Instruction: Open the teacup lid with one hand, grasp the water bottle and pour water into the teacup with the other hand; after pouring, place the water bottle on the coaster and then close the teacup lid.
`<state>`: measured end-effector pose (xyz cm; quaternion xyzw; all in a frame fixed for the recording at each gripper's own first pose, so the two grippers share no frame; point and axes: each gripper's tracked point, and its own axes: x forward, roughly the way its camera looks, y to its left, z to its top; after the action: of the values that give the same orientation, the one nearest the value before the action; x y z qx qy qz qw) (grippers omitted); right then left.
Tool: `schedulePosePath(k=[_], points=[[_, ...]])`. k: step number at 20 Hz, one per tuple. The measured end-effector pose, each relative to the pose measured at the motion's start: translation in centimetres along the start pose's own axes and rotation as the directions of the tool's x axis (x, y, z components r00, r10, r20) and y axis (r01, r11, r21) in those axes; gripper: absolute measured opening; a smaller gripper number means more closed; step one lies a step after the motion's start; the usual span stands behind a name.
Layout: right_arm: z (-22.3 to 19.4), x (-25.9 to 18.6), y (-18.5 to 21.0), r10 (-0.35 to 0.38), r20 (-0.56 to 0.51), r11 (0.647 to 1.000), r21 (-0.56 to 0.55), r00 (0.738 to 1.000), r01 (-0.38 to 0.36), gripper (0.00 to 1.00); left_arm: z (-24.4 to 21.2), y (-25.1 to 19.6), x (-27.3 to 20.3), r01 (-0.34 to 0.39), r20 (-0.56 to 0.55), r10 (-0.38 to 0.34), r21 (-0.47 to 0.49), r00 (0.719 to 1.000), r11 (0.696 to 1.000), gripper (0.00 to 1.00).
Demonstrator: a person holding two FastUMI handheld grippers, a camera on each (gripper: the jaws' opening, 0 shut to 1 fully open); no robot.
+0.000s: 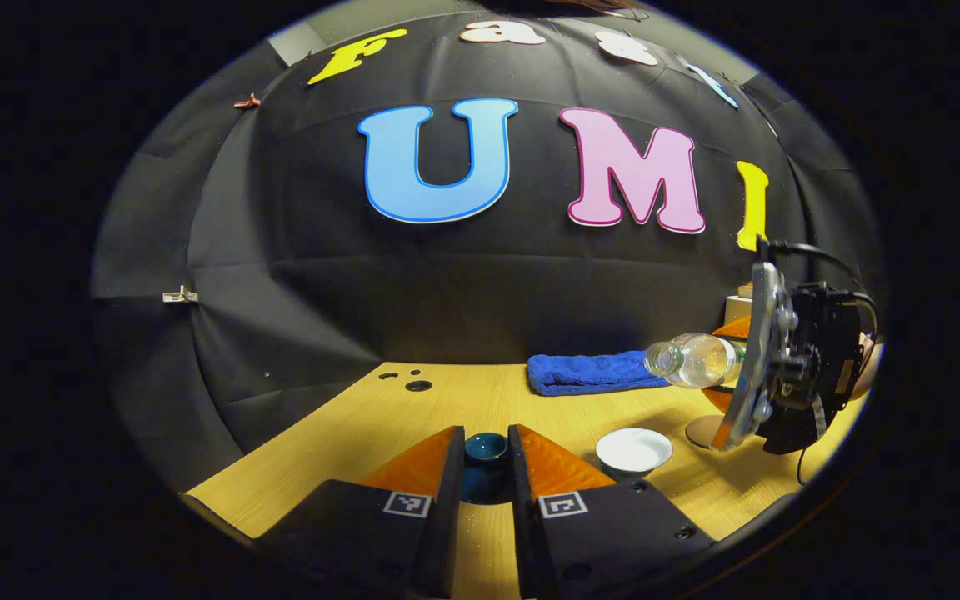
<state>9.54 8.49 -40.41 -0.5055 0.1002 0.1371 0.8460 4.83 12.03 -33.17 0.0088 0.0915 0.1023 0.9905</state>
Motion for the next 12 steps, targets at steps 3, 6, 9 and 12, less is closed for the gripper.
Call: schedulePosePath(k=[3,6,9,12], points=[[-0.9,0.3,0.7,0.057,-0.039,0.972,0.232,0.998,-0.046,0.75,0.3,-1.0,0.2,0.017,0.003,-0.017,0.015,1.000,1.000,0.33],[-1.3,0.9,1.5,0.098,-0.046,0.869,0.492,0.994,-0.063,0.75,0.5,-2.0,0.5,0.036,-0.002,-0.036,-0.005,0.999,0.999,0.36],[-1.0,1.3,3.1,0.172,0.011,0.681,0.722,0.985,-0.127,0.75,1.0,-2.6,0.8,0.039,-0.007,-0.040,-0.032,0.999,0.999,0.33],[-0.1,1.0,3.4,0.194,0.110,0.516,0.834,0.975,-0.197,0.75,1.2,-3.5,1.3,0.051,-0.002,-0.051,-0.015,0.999,0.999,0.32]])
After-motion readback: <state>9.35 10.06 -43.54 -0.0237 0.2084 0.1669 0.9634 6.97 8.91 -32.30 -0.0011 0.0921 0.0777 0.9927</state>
